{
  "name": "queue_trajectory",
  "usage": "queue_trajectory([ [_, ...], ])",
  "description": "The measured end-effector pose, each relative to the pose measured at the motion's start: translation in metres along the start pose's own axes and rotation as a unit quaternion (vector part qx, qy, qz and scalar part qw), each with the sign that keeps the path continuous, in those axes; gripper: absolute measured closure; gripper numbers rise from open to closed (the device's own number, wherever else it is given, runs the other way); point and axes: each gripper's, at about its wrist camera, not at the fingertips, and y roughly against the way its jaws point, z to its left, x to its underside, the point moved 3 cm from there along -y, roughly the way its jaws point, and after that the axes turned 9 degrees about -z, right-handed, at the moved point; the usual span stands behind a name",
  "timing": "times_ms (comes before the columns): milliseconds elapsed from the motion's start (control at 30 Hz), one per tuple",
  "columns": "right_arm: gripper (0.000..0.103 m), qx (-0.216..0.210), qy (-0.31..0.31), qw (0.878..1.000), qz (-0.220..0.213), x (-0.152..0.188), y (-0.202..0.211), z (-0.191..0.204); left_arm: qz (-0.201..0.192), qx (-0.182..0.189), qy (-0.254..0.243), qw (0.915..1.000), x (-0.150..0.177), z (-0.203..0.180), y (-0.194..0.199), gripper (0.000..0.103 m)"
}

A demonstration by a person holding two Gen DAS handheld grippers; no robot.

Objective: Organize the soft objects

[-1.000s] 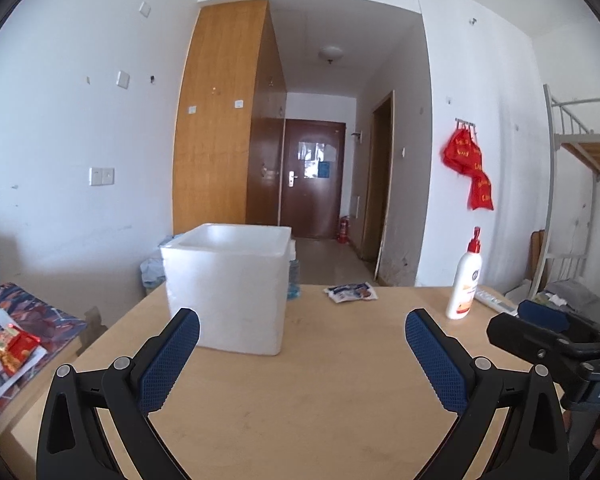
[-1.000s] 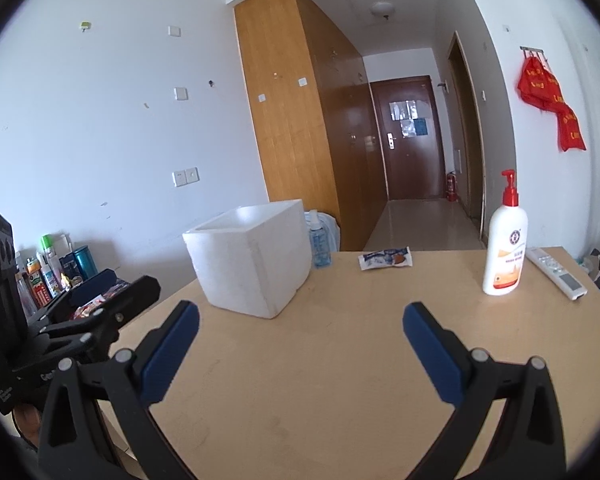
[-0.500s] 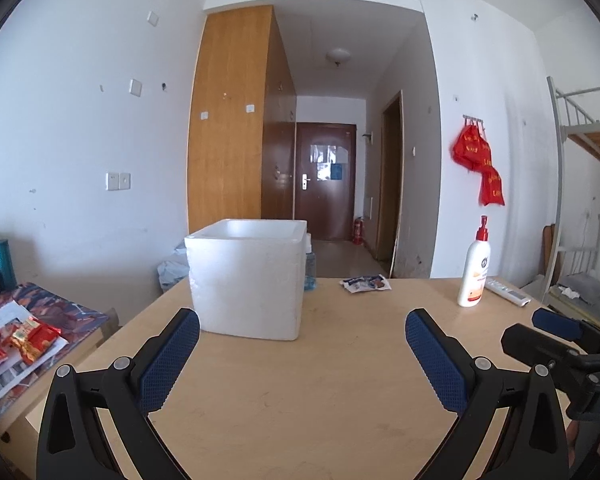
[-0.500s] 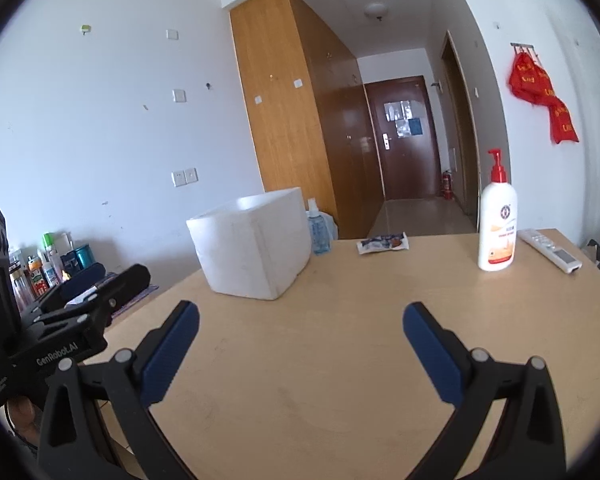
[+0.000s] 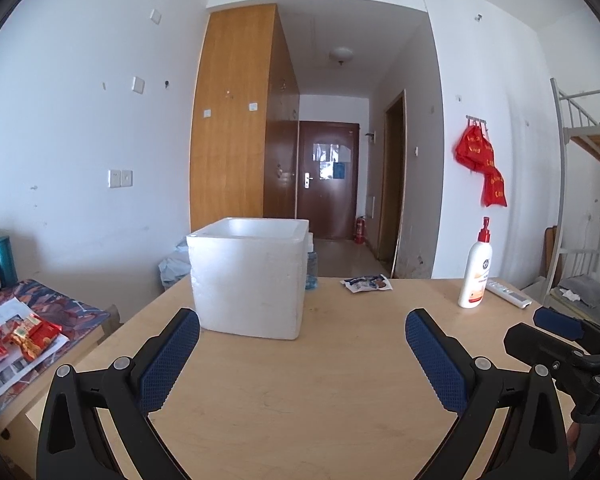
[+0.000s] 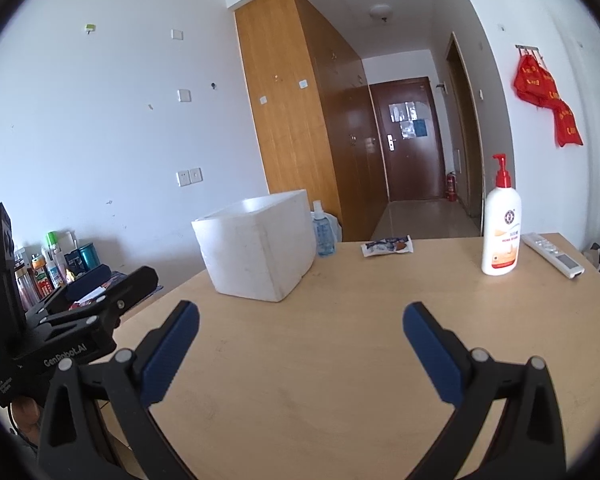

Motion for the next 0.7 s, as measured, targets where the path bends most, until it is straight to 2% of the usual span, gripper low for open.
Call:
queue_trajectory([
  [700, 0.0, -0.001, 0.002, 1.0, 0.006, -0.0008, -0.002, 0.001, 0.006, -0.002, 0.004, 1.0, 0.0006, 0.0041, -0.0017, 0.0],
])
